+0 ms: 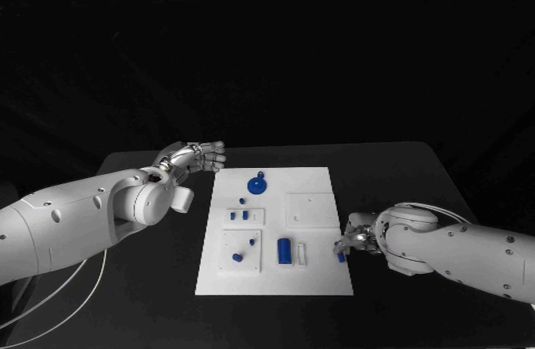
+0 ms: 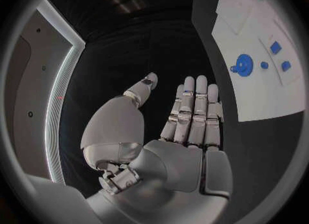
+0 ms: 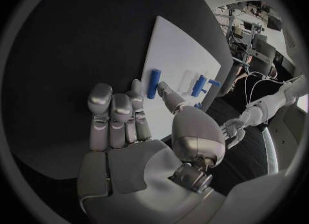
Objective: Assemble the parts on the task board
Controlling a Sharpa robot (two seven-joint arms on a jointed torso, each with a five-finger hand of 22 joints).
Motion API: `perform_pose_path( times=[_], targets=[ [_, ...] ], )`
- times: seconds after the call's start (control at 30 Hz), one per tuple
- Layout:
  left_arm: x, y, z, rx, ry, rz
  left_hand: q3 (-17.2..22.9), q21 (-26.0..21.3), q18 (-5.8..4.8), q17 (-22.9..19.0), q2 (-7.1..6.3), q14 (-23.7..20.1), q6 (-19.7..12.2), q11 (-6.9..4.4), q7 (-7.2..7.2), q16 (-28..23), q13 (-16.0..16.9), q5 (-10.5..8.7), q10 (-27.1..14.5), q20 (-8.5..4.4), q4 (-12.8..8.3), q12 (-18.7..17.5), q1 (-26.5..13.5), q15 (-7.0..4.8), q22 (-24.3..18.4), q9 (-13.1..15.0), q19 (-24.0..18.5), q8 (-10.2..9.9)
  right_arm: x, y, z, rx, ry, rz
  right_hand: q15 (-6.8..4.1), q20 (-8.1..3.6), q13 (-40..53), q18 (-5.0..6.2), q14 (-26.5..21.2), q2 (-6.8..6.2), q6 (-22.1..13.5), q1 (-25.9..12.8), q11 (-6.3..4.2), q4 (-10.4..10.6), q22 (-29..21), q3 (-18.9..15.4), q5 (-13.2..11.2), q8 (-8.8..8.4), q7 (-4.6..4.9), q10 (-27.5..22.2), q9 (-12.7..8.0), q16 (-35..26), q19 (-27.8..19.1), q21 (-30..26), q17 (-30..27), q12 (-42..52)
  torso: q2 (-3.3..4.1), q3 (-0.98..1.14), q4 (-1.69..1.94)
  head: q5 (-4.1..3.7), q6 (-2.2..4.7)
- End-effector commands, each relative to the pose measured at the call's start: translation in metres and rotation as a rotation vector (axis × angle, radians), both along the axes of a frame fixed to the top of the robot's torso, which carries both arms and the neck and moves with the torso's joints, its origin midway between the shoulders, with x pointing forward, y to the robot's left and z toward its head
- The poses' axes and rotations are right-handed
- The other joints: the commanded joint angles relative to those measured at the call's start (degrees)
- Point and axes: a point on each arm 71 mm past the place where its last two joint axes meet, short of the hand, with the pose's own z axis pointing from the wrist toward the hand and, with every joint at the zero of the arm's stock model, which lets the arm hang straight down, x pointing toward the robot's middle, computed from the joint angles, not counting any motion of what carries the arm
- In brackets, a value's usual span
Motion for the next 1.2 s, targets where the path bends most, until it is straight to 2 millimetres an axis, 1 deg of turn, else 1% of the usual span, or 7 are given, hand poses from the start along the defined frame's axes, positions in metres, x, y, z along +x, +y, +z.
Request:
perform_pose_path(
  times=[0.03,0.17,0.27,0.37,0.63,0.87,1.2],
  targets=[
    [0.0,-0.002,0.001,-0.012,-0.001,-0.015,0.1,-0.3,1.1,0.1,-0.08,0.2,-0.4,-0.1,-0.09,-0.4,-0.1,-0.2,-0.4,0.27,0.3,-0.1,-0.2,0.15,0.1,-0.1,-0.2,0.4,-0.005,0.003,-0.007,-0.009,0.022,0.021,-0.34,-0.19,0.0,4.99,0.1,0.33,0.2,2.1,-0.24,0.0,0.7,1.7,-0.3,-0.31,0.12,0.3,-0.2,-0.3,-0.2,-0.3,0.0,-0.3,-0.01,-0.01,-0.03,0.01,-0.05],
    [0.0,-0.002,0.001,-0.011,0.0,-0.016,0.1,-0.3,1.11,0.1,-0.08,0.2,-0.4,-0.1,-0.09,-0.4,-0.1,-0.2,-0.4,0.27,0.3,-0.1,-0.2,0.15,0.1,-0.1,-0.2,0.4,-0.005,0.003,-0.007,-0.012,0.026,0.024,-0.32,-0.02,0.1,4.98,0.2,0.78,0.4,5.5,-0.24,-0.1,0.8,4.7,-0.3,-0.32,0.11,0.4,-0.2,-0.3,-0.2,-0.2,0.0,-0.3,-0.01,0.0,-0.03,-0.03,-0.15],
    [0.0,-0.002,0.001,-0.01,0.001,-0.015,0.1,-0.3,1.11,0.1,-0.08,0.2,-0.5,-0.1,-0.09,-0.4,-0.1,-0.2,-0.4,0.27,0.3,-0.1,-0.2,0.15,0.1,-0.1,-0.2,0.4,-0.005,0.003,-0.007,-0.012,0.027,0.024,-0.23,0.28,0.1,4.97,0.2,0.64,0.6,7.8,-0.17,0.0,0.8,7.6,-0.3,-0.35,0.17,0.5,-0.2,-0.4,-0.2,-0.1,0.0,-0.3,0.01,0.01,-0.03,0.0,-0.18],
    [0.0,-0.002,0.001,-0.01,0.001,-0.015,0.2,-0.3,1.11,0.1,-0.07,0.2,-0.5,-0.1,-0.08,-0.4,-0.1,-0.2,-0.4,0.26,0.3,-0.1,-0.2,0.14,0.1,-0.1,-0.2,0.4,-0.005,0.002,-0.007,-0.011,0.024,0.022,-0.1,0.69,0.0,4.98,0.3,0.81,0.7,8.6,-0.09,0.0,0.9,9.3,-0.2,-0.41,0.26,0.6,-0.3,-0.4,-0.2,0.0,0.0,-0.3,-0.01,0.0,-0.06,-0.04,-0.12],
    [0.0,-0.002,0.001,-0.009,0.001,-0.014,0.2,-0.3,1.11,0.2,-0.07,0.2,-0.5,-0.08,-0.06,-0.5,-0.1,-0.2,-0.5,0.27,0.4,-0.1,-0.1,0.15,0.1,-0.1,-0.3,0.4,-0.004,-0.002,-0.007,0.026,0.029,-0.019,-0.09,1.23,0.0,4.99,0.4,1.81,1.4,8.3,-0.15,0.3,0.9,11.1,-0.2,-0.29,0.16,1.0,-0.3,-0.5,-0.2,0.1,-0.1,-0.4,-0.02,0.02,-0.04,-0.05,-0.1],
    [0.0,-0.002,0.001,-0.009,0.0,-0.014,0.2,-0.4,1.11,0.2,-0.06,0.2,-0.5,-0.07,-0.05,-0.5,-0.1,-0.2,-0.5,0.28,0.4,-0.1,-0.2,0.16,0.1,-0.1,-0.3,0.4,-0.007,-0.012,-0.005,0.037,0.026,-0.047,-0.17,1.5,-0.1,4.99,0.5,1.17,1.8,6.1,-0.23,1.1,0.9,11.1,-0.3,-0.25,0.08,1.4,-0.4,-0.4,0.0,0.3,-0.1,-0.4,-0.03,0.0,-0.06,-0.03,0.05],
    [0.0,-0.003,0.001,-0.009,0.0,-0.015,0.2,-0.4,1.1,0.3,-0.06,0.2,-0.5,-0.07,-0.04,-0.6,-0.1,-0.2,-0.5,0.28,0.4,-0.1,-0.2,0.17,0.2,-0.1,-0.3,0.4,0.005,-0.016,0.024,0.072,-0.028,-0.066,-0.26,1.45,-0.2,4.99,0.5,0.91,2.0,4.7,-0.32,1.7,0.8,11.0,-0.3,-0.24,-0.02,1.5,-0.4,-0.4,0.1,0.3,0.0,-0.5,-0.02,0.0,-0.08,-0.12,0.49]
  ],
)
